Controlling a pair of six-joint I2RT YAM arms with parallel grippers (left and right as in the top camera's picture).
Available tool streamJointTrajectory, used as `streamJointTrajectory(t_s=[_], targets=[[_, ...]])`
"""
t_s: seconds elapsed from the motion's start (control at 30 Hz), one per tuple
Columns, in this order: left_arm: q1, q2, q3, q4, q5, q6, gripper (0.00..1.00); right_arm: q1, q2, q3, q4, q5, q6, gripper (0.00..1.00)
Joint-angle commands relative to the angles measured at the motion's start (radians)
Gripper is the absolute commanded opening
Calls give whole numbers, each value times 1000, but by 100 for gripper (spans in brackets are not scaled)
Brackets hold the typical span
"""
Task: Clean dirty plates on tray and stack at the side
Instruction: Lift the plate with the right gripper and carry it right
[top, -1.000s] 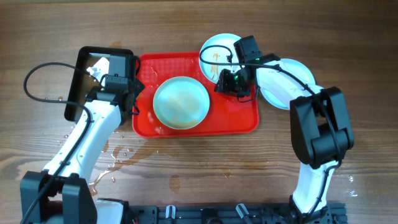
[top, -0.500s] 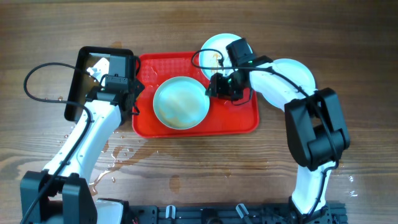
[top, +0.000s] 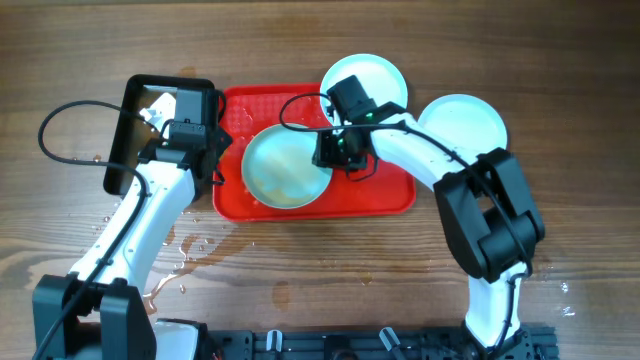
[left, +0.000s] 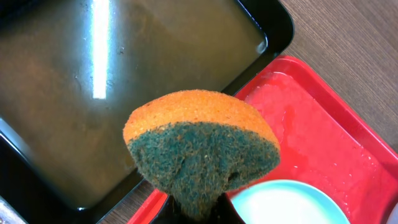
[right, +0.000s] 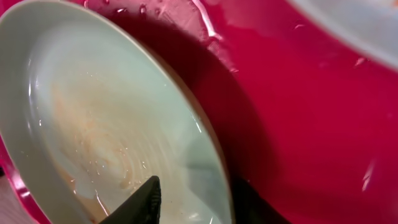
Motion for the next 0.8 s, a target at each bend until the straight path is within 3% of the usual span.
streamJointTrajectory(t_s=[0.0, 0.03, 0.37, 0.77], targets=[[4, 6, 8, 0, 8, -13, 4, 2, 98, -10, -4, 21, 85, 13], [4, 6, 8, 0, 8, -13, 4, 2, 101, -10, -4, 22, 97, 4], [4, 6, 8, -1, 8, -13, 4, -19, 38, 12, -14, 10, 16, 4], [4, 6, 8, 0, 8, -13, 4, 4, -326, 12, -44, 575, -224, 4]])
